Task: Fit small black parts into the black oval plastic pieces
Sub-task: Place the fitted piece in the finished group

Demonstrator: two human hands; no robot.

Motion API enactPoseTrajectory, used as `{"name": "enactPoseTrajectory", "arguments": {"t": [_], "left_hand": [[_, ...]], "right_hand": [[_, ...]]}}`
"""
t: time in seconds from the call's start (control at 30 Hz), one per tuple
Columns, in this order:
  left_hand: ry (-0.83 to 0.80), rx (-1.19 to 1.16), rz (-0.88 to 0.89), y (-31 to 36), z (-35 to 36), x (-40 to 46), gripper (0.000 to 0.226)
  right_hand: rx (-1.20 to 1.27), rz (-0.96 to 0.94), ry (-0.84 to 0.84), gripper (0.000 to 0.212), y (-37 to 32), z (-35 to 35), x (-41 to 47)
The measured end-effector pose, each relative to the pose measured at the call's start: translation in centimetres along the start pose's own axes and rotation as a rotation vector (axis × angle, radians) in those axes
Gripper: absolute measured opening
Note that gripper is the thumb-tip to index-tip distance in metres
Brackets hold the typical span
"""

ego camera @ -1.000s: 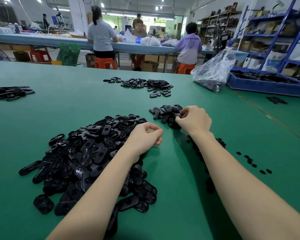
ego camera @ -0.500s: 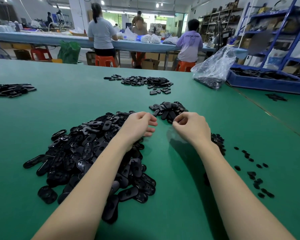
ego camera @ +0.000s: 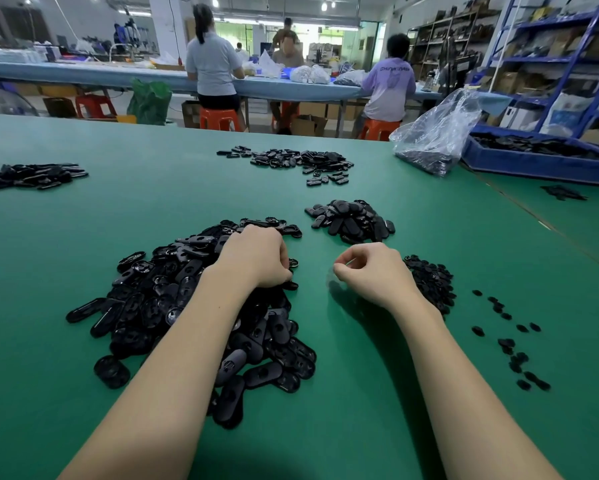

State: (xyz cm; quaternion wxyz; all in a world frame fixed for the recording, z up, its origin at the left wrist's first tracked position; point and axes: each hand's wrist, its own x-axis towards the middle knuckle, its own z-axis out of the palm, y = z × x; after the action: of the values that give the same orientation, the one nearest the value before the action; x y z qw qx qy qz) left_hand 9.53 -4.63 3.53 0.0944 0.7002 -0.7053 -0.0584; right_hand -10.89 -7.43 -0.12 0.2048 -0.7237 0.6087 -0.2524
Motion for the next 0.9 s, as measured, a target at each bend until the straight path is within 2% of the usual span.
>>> {"name": "enactPoseTrajectory", "arguments": {"t": [0.23, 0.43, 0.5, 0.6, 0.73, 0.9], "left_hand": [[0.058, 0.005, 0.033, 0.3, 0.5, 0.2, 0.007], [0.178, -0.01, 0.092, 0.8, 0.8, 0.5, 0.013], [0.19, -0.112, 0.11, 1.1, 1.1, 0.7, 0.01], [0.189, -0.403, 0.134, 2.0, 1.4, 0.8, 0.007], [0.165, -0.588, 0.146, 3.6, 2.0, 0.6, 0.008], [0.075, -0.785, 0.05, 4.3, 3.2, 0.3, 0.004]], "right_hand": [[0.002, 0.006, -0.01, 0.008, -0.1, 0.1, -0.1], [0.05, 0.019, -0.001, 0.007, 0.0, -0.5, -0.1], [0.062, 0.027, -0.005, 0.008, 0.2, -1.0, 0.0], [0.064, 0.052, 0.0, 0.01, 0.6, -2.2, 0.1], [-0.063, 0.106, 0.03, 0.014, 1.4, -4.0, 0.1], [-0.197, 0.188, 0.045, 0.019, 2.1, -5.0, 0.0]]}}
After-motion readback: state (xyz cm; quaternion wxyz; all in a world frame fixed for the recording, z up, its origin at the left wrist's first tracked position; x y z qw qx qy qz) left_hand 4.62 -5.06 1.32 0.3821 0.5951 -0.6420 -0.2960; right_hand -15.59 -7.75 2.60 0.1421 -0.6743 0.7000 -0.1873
